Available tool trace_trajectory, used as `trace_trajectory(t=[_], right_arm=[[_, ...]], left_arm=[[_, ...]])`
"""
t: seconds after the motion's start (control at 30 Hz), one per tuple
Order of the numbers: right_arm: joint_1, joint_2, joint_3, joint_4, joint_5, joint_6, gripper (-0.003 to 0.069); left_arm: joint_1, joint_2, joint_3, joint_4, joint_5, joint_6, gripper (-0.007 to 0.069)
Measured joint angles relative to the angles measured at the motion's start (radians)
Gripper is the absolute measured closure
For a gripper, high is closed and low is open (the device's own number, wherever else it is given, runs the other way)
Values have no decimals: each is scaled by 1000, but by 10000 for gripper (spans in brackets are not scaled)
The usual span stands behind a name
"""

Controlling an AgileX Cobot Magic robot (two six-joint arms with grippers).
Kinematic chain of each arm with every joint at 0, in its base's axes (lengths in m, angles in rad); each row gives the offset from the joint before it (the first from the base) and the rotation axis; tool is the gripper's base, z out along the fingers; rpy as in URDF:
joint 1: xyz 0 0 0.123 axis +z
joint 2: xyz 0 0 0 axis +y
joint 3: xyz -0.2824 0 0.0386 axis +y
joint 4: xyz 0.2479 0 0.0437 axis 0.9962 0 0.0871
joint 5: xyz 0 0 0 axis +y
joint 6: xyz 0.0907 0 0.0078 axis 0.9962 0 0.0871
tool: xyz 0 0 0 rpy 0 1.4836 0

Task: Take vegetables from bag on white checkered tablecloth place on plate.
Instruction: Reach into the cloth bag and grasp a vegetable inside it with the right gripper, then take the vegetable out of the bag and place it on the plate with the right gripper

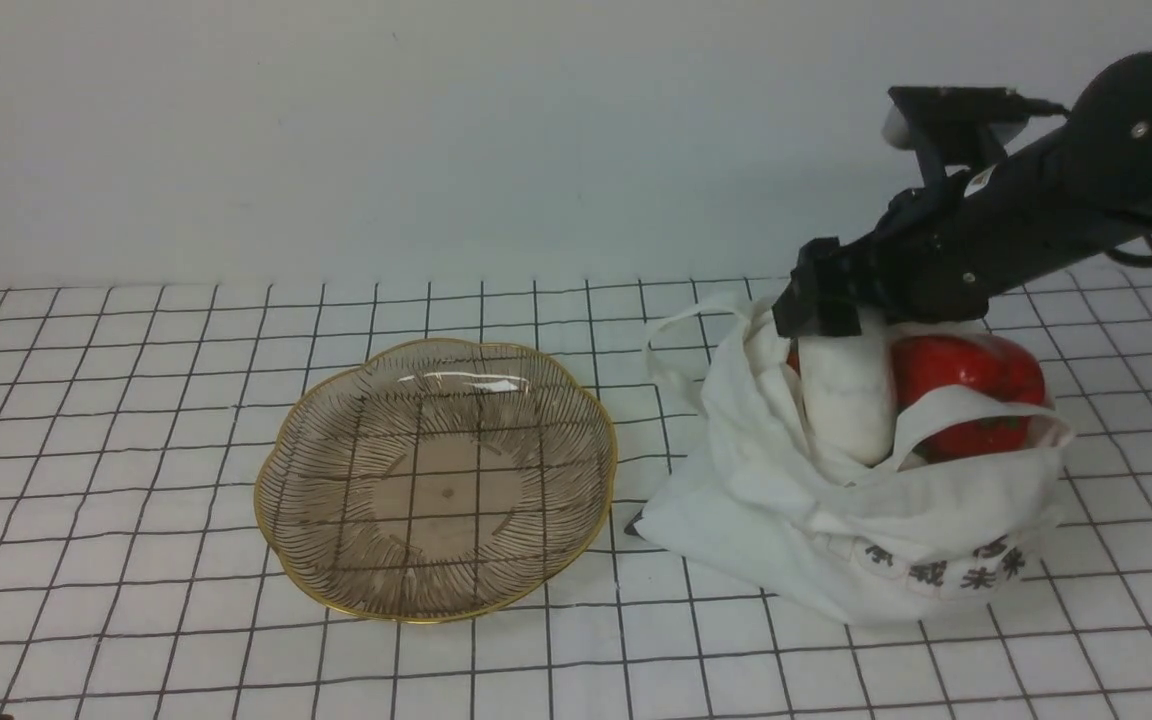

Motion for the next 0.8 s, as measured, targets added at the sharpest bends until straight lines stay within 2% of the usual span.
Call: trace_trajectory(t=[0.07,0.23,0.43,0.6,0.7,0.73,0.8], right_arm=[[0,0,-12,-1,17,0,239],[0,-26,-82,-34,108,0,225],[1,-138,-119,-19,96,-1,225],[14,-221,-119,92,50,-53,225],[77,-265,-122,255,-22,-190,225],[83,-265,-122,265,-31,-198,225],[163,-253,-123,388,-73,-290,225]], left_arm=[[0,0,0,0,0,0,632],[0,0,0,0,0,0,632],[0,0,0,0,0,0,632],[0,0,0,0,0,0,632],[0,0,0,0,0,0,632],[0,0,0,0,0,0,632],[0,0,0,0,0,0,632]])
